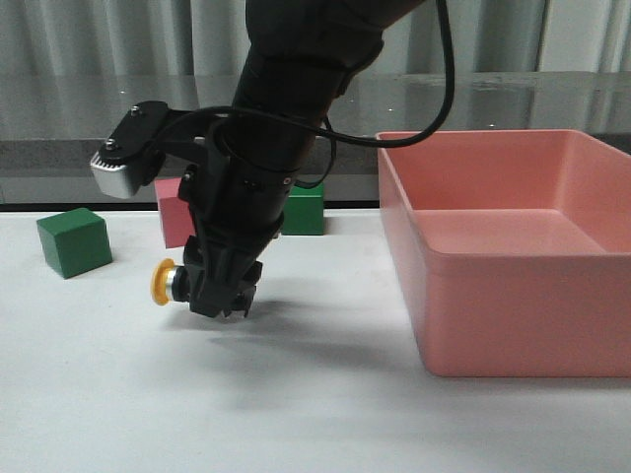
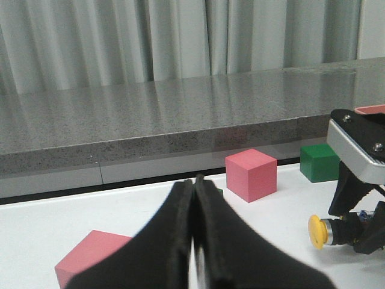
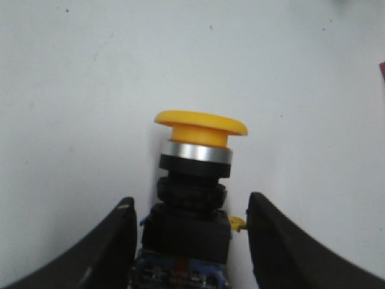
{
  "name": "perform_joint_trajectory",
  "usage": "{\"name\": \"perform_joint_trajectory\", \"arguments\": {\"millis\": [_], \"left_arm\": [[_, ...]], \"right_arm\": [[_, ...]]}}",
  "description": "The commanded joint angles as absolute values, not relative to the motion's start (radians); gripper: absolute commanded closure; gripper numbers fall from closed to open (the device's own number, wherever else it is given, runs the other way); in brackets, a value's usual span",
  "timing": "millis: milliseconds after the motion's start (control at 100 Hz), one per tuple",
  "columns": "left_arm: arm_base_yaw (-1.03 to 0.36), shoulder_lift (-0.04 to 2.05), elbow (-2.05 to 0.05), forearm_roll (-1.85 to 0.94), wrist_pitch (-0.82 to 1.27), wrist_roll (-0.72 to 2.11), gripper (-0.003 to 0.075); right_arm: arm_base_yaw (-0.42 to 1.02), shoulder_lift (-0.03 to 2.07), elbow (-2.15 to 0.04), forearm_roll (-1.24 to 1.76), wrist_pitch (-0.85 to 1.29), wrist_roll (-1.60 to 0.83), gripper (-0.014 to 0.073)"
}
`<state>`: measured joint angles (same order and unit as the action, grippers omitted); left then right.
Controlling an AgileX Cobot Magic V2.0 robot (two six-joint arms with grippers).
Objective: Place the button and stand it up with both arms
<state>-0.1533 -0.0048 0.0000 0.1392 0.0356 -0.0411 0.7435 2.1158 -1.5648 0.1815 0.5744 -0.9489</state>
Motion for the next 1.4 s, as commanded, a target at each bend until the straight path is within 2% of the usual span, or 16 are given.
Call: {"name": "perform_joint_trajectory", "arguments": {"millis": [0, 210, 280, 480, 580, 770, 940, 1090, 1390], "left_arm": [[-0.159, -0.036, 0.046, 0.129, -0.046, -0.051, 0.0740], [-0.159, -0.036, 0.046, 0.129, -0.046, -0.051, 0.0740], [-0.159, -0.036, 0.046, 0.129, -0.046, -0.051, 0.0740], [-0.159, -0.036, 0.046, 0.129, -0.046, -0.051, 0.0740], [-0.159, -0.036, 0.046, 0.129, -0.046, -0.051, 0.0740], [-0.159, -0.036, 0.046, 0.129, -0.046, -0.051, 0.0740], [-0.159, -0.036, 0.046, 0.129, -0.046, -0.051, 0.0740], [-0.159, -0.036, 0.046, 0.129, -0.046, -0.051, 0.0740], [-0.159, -0.036, 0.046, 0.129, -0.046, -0.051, 0.0740]], "right_arm": [[0.742, 2.057, -1.604, 0.197, 0.539, -0.960, 0.0435], [0.742, 2.049, -1.604, 0.200, 0.562, -0.954, 0.0075], [0.742, 2.033, -1.604, 0.200, 0.578, -0.940, 0.0035], [0.727, 1.928, -1.604, 0.200, 0.601, -0.820, 0.0040], [0.703, 1.842, -1.604, 0.200, 0.640, -0.710, 0.0124], [0.604, 1.666, -1.561, 0.200, 0.733, -0.566, 0.0480], [0.483, 1.467, -1.388, 0.200, 0.707, -0.524, 0.0664], [0.355, 1.228, -1.170, 0.200, 0.629, -0.461, 0.0655], [0.114, 0.713, -0.725, 0.200, 0.340, -0.371, 0.0655]]}}
